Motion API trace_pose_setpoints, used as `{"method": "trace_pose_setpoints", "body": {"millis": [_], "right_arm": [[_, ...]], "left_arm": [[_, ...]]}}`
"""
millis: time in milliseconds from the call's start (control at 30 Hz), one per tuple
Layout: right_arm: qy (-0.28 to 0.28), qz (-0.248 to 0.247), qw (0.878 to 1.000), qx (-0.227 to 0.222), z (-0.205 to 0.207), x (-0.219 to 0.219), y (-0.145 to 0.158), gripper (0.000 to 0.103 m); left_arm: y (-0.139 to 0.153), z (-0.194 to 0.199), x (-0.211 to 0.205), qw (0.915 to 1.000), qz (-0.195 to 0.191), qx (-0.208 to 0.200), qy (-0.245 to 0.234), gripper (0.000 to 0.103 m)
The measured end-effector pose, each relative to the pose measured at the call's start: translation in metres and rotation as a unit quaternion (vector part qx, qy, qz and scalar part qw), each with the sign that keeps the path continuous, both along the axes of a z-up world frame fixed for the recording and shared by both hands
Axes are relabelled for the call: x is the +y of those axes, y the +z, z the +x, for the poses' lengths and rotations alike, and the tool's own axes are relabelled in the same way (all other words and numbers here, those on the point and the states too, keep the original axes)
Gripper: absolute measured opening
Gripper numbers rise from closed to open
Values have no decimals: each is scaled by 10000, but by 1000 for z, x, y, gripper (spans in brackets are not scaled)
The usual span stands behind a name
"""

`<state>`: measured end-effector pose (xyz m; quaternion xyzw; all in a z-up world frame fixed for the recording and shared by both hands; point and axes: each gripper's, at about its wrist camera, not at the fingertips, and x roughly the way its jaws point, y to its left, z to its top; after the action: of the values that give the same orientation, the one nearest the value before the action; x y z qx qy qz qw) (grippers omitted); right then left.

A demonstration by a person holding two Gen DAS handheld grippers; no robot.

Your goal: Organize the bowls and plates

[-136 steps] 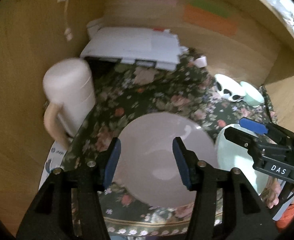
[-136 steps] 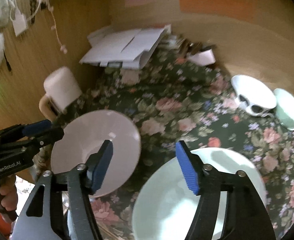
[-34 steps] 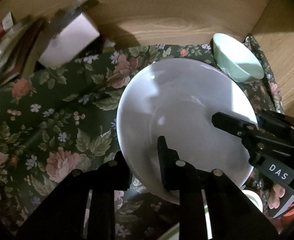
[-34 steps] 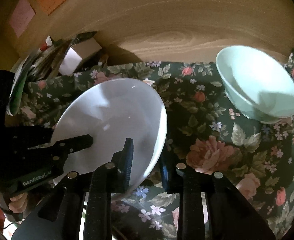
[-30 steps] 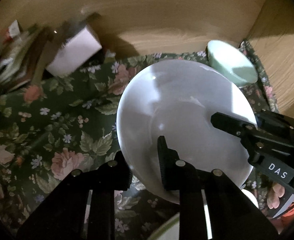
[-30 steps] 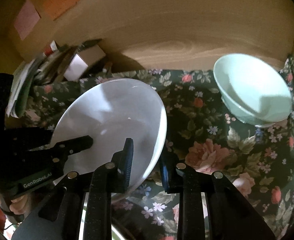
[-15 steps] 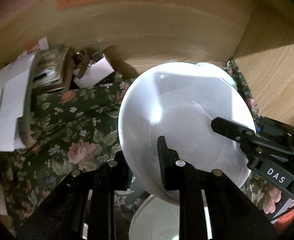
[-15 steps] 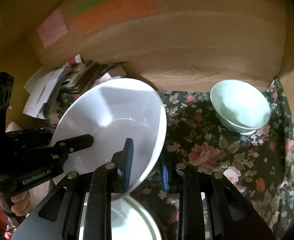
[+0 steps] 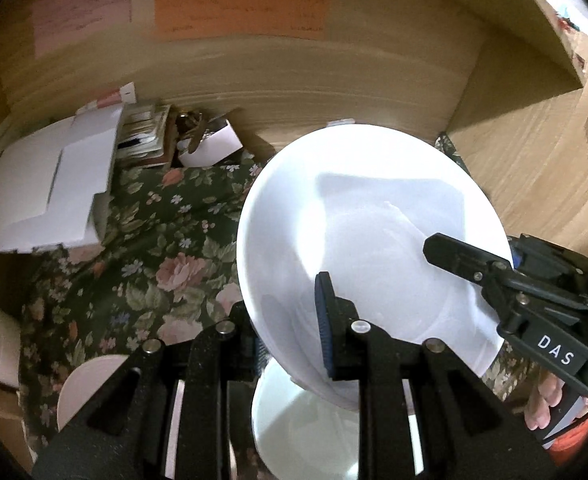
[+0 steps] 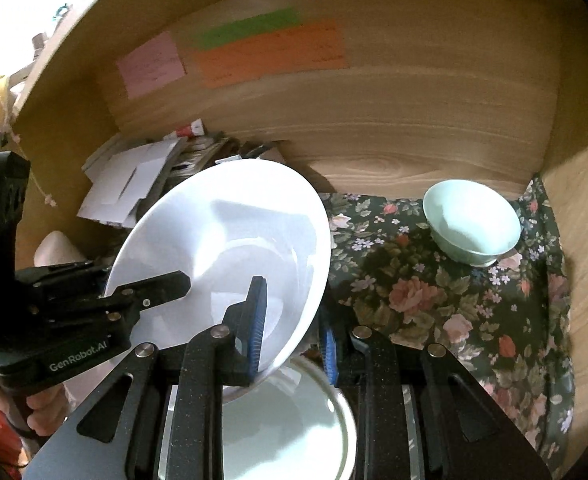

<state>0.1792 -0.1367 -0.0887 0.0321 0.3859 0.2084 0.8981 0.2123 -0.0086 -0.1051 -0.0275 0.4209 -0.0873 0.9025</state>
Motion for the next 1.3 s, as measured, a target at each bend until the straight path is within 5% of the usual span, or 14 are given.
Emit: {"method": "trace_pose_setpoints", "body": {"millis": [633,1300], "right_arm": [[493,71,9986,-175,-56,45,7,22],[1333,162,9906,268,-64,134,-38,22]], "left_arm": [[2,-84,48,9986,-88,-89,508,22],[-41,-124,130,9895,-210,291,1402,22]]}}
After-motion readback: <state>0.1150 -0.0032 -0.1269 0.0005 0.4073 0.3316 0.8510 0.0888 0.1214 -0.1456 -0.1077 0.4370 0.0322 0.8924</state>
